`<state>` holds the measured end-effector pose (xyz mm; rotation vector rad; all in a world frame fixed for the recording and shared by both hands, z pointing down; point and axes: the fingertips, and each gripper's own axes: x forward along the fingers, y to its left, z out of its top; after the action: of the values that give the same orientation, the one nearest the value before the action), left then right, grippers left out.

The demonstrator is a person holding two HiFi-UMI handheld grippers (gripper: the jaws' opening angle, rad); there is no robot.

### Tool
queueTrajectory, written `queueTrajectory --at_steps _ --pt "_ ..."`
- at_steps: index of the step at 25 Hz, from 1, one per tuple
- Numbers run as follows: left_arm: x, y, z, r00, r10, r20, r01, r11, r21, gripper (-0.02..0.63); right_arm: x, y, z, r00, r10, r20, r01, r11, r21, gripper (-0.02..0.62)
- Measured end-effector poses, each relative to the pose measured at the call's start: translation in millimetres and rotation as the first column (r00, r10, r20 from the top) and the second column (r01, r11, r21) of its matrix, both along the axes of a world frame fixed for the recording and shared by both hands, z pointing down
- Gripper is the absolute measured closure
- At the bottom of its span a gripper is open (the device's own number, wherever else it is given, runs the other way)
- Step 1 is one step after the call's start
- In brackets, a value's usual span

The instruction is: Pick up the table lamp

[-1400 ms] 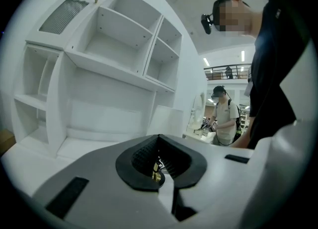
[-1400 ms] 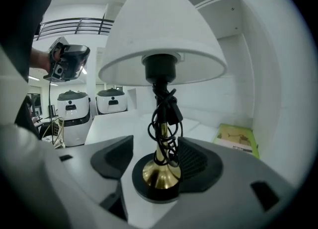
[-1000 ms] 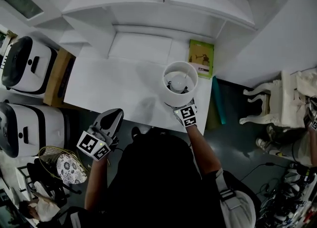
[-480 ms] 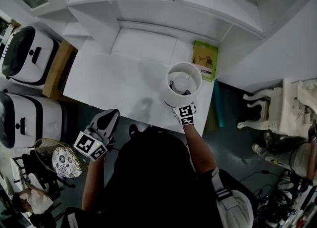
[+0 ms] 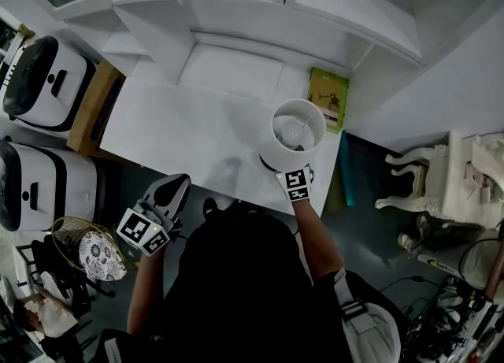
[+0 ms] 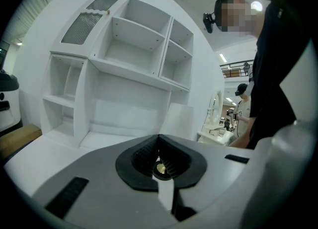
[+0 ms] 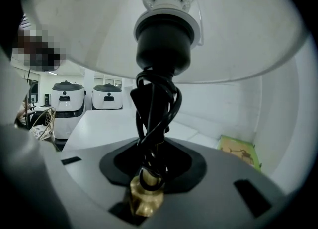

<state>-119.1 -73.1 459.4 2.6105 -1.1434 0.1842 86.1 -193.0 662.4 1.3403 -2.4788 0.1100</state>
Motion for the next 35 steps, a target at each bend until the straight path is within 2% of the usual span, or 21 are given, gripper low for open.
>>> queueTrajectory --at_steps 8,22,35 --pt "-6.2 -0.3 2.6 1.000 -0.016 -0.003 0.016 1.000 -0.007 0.597 -0.3 -2.9 -7.1 1.000 -0.006 -0.009 0.006 1.000 0.010 0.488" --pt "-11.9 -6.2 5.7 0.998 -0.029 -0.049 0.029 1.000 -0.003 0.597 -20.8 -4.7 -39.8 0.998 -0.056 0.000 0.056 0.998 0.029 0.492" --pt "-22.6 -14.6 11.8 0.990 -0.076 -0.118 0.079 0.997 0.022 0.597 -34.9 -0.8 -84.6 0.985 -0.172 -0.031 0.173 0.984 0.028 0.492"
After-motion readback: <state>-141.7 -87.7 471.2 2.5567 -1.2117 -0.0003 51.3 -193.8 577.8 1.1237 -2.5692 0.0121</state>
